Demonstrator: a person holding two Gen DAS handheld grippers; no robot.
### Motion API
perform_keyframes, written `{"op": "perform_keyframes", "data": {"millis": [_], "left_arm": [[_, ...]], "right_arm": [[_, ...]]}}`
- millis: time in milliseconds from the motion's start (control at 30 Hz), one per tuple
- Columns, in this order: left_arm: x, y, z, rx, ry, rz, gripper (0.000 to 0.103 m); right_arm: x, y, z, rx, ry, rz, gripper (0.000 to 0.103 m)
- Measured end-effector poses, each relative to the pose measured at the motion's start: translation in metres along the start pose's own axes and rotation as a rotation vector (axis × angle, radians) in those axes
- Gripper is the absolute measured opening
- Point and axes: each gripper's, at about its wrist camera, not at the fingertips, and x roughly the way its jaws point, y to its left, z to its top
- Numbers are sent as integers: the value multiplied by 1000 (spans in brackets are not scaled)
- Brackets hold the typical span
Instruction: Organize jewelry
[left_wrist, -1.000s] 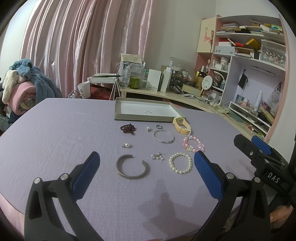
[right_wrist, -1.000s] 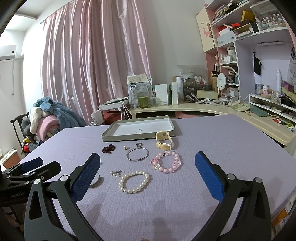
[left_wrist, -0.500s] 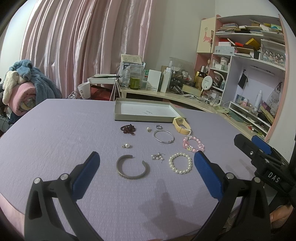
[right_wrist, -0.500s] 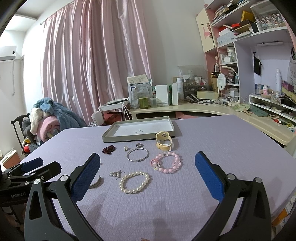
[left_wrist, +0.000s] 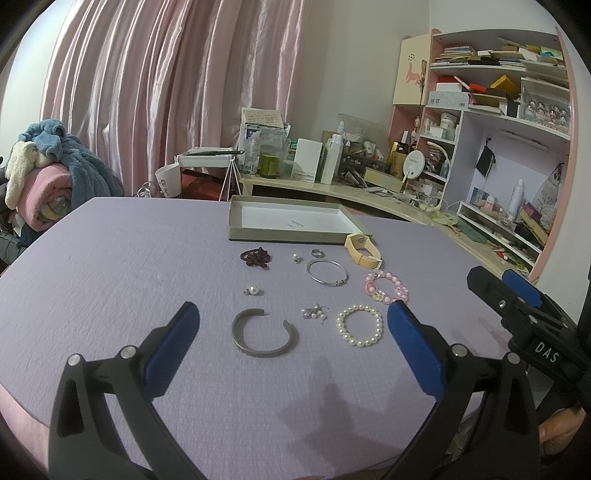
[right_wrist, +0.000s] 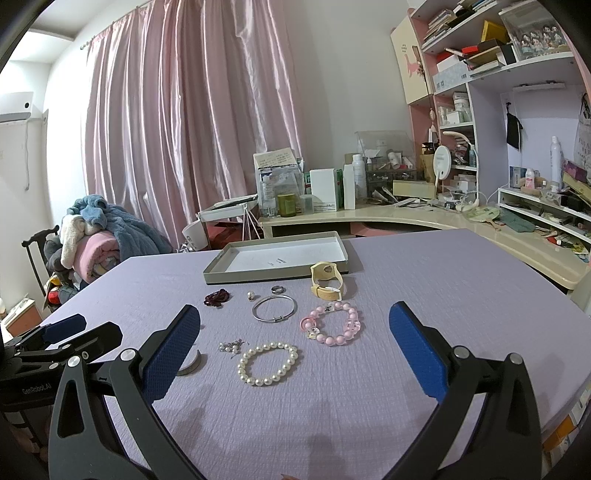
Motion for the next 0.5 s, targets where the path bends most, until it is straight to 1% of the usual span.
{"op": "perform_keyframes", "data": {"millis": [167, 300, 333, 367, 500], "left_arm": [[8, 3, -1, -8, 13, 10, 101], [12, 6, 5, -19, 34, 21, 101], [13, 8, 7, -25, 46, 27, 101], [15, 8, 9, -27, 50, 30, 101], [27, 17, 16, -51, 113, 81, 101]], "right_arm": [[5, -1, 4, 8, 16, -1, 102], [14, -8, 7, 14, 41, -6, 102], [21, -10, 9, 21, 60, -13, 102], [18, -8, 8, 24, 65, -14, 102], [32, -16, 13, 47, 121, -39, 102]]}}
